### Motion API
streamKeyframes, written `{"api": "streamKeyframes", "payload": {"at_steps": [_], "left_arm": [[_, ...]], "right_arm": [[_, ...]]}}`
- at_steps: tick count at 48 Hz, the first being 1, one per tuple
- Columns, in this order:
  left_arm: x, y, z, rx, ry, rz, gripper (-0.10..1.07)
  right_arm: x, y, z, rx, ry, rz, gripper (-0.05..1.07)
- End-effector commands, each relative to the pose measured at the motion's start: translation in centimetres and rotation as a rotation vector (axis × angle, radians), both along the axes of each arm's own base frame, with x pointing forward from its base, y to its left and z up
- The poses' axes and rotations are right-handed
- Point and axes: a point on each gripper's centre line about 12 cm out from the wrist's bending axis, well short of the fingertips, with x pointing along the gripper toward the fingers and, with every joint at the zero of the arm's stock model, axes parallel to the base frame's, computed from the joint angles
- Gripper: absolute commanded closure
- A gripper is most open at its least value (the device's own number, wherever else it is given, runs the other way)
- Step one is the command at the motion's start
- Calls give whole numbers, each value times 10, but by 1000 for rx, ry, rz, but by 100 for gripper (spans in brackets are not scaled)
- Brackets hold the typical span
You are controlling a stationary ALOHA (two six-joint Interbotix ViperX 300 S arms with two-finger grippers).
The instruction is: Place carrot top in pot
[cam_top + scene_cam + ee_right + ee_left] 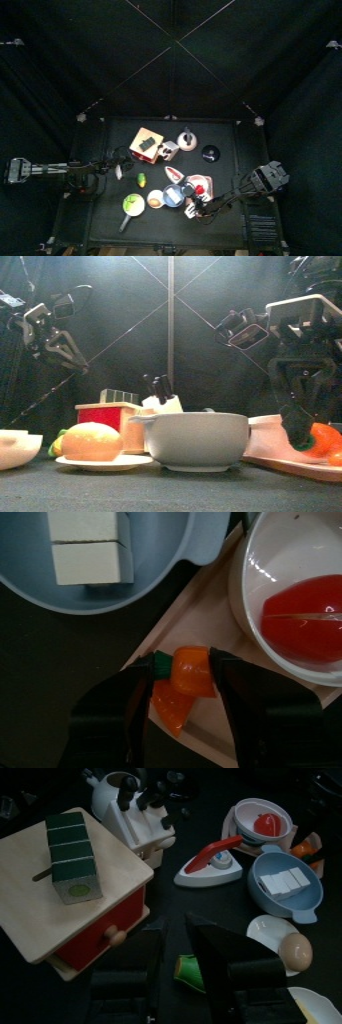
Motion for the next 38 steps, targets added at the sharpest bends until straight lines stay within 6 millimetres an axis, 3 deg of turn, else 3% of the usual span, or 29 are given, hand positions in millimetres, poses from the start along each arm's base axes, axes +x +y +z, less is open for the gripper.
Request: {"api": "streamKeyframes", "payload": {"at_steps": [1, 16, 23, 32, 38], "left_arm": [[2, 1, 5, 0, -13, 1, 31], [2, 1, 5, 0, -13, 1, 31], [2, 1, 5, 2, -12, 1, 31], [2, 1, 5, -1, -13, 2, 31], [2, 1, 4, -8, -13, 5, 31]], "right_arm": [[10, 4, 27, 28, -81, 10, 35], [26, -3, 73, -48, -192, 113, 35], [22, -30, 89, -131, -186, 107, 35], [14, -61, 90, -189, -163, 77, 35], [7, -75, 77, -201, -120, 46, 35]]}}
